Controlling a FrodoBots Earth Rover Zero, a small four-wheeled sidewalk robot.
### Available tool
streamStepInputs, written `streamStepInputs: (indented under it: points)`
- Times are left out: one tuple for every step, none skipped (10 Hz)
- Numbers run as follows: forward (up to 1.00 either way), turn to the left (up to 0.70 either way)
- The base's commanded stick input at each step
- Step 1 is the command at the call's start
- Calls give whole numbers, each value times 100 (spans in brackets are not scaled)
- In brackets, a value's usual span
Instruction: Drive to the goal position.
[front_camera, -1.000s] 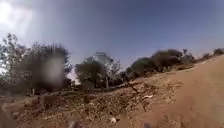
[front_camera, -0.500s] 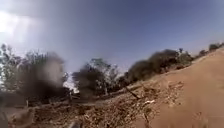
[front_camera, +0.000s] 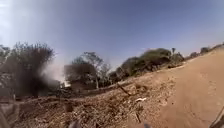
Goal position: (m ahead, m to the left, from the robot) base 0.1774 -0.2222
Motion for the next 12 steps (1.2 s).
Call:
streamStepInputs:
  points:
    - [70, 0]
    - [70, 0]
    - [70, 0]
    - [70, 0]
    - [70, 0]
    - [70, 0]
    - [70, 0]
    - [70, 0]
    - [70, 0]
    - [70, 0]
    - [70, 0]
    - [70, 0]
